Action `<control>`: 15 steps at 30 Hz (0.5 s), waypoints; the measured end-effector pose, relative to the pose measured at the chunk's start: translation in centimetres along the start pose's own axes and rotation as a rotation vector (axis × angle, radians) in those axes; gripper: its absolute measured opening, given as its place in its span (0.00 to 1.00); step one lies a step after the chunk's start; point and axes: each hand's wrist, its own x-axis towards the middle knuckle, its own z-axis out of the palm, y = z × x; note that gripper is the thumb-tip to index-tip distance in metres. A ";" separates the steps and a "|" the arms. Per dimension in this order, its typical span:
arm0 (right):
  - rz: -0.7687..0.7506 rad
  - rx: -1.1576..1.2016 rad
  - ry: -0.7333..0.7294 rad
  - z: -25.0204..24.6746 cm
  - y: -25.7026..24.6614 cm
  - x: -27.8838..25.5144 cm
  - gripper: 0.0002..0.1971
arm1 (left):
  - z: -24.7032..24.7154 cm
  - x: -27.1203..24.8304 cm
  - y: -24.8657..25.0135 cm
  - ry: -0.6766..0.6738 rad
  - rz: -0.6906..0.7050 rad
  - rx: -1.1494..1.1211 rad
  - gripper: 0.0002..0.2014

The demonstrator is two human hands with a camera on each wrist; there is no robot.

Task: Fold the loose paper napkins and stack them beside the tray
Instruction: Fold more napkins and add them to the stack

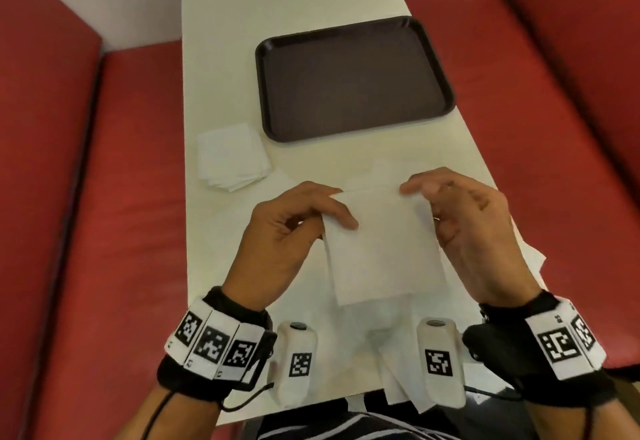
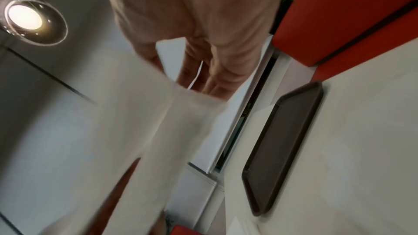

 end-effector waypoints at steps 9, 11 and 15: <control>0.000 -0.138 0.035 7.6 1.8 3.7 0.07 | -6.6 0.0 -2.0 0.116 -0.458 -0.204 0.32; 0.004 -0.166 0.050 8.9 2.6 4.4 0.08 | -7.8 -0.1 -2.8 0.083 -0.492 -0.117 0.34; 0.030 -0.193 0.094 10.6 4.0 5.6 0.13 | -11.8 2.0 -5.2 0.200 -0.506 -0.113 0.24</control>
